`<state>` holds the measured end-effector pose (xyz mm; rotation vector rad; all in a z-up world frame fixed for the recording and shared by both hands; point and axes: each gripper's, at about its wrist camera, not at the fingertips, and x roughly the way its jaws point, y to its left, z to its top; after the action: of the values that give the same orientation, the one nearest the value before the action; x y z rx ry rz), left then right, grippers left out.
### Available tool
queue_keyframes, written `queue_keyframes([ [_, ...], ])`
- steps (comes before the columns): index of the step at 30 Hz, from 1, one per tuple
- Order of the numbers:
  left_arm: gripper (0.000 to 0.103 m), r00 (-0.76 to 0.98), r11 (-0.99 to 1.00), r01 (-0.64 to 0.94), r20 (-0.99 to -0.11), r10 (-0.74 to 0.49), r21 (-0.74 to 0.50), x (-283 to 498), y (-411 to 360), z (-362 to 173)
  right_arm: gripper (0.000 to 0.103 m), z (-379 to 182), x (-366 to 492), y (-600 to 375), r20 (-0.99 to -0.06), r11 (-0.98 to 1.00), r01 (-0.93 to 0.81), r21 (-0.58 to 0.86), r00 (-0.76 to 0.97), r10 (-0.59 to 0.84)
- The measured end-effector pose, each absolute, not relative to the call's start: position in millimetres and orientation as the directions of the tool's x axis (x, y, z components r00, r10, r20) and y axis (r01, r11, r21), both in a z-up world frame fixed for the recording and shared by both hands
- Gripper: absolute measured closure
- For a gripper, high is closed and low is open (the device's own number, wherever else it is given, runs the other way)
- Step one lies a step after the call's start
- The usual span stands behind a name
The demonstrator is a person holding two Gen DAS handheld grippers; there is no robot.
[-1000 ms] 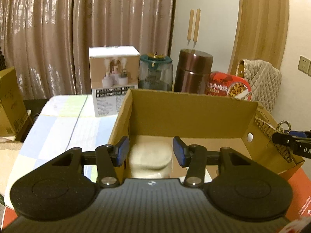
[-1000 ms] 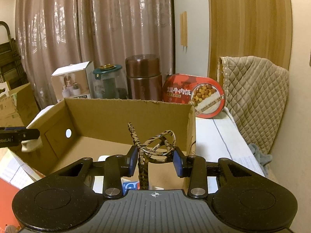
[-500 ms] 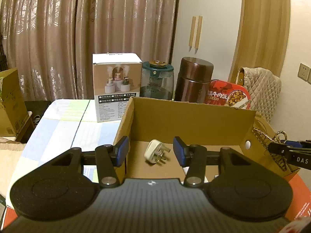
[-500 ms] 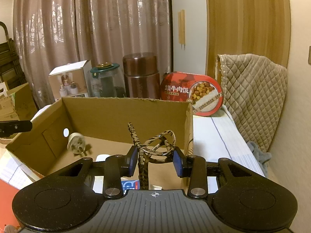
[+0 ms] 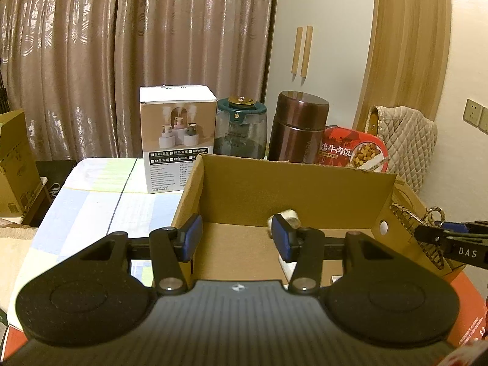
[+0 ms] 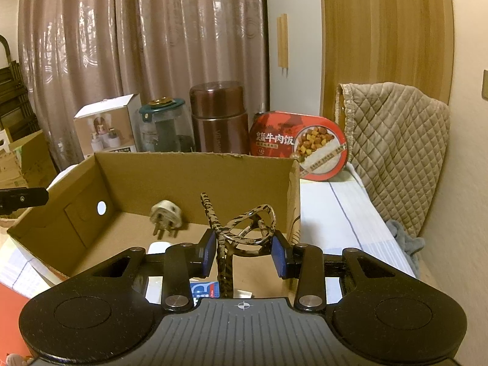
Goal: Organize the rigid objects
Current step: 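Open left tool to drop the plug while right tool drops the cord in the box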
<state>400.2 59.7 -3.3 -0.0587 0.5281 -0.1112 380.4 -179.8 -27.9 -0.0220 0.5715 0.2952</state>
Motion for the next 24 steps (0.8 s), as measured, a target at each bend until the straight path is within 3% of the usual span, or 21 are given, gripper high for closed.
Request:
queue_keyframes([
  [12, 0.058, 0.859, 0.992, 0.093, -0.497, -0.124, -0.087, 399.9, 57.4, -0.3, 0.068, -27.3, 379.1, -179.5, -0.505, 0.96, -0.276, 0.04, 0.823, 0.258],
  [17, 0.058, 0.86, 0.992, 0.09, -0.496, -0.12, -0.083, 399.8, 56.5, -0.1, 0.057, -25.4, 377.4, -178.9, -0.492, 0.961, -0.275, 0.04, 0.831, 0.259],
  [24, 0.058, 0.86, 0.992, 0.093, -0.496, -0.122, -0.083, 398.9, 55.4, 0.1, 0.056, -23.1, 377.5, -178.6, -0.486, 0.96, -0.277, 0.044, 0.833, 0.263],
])
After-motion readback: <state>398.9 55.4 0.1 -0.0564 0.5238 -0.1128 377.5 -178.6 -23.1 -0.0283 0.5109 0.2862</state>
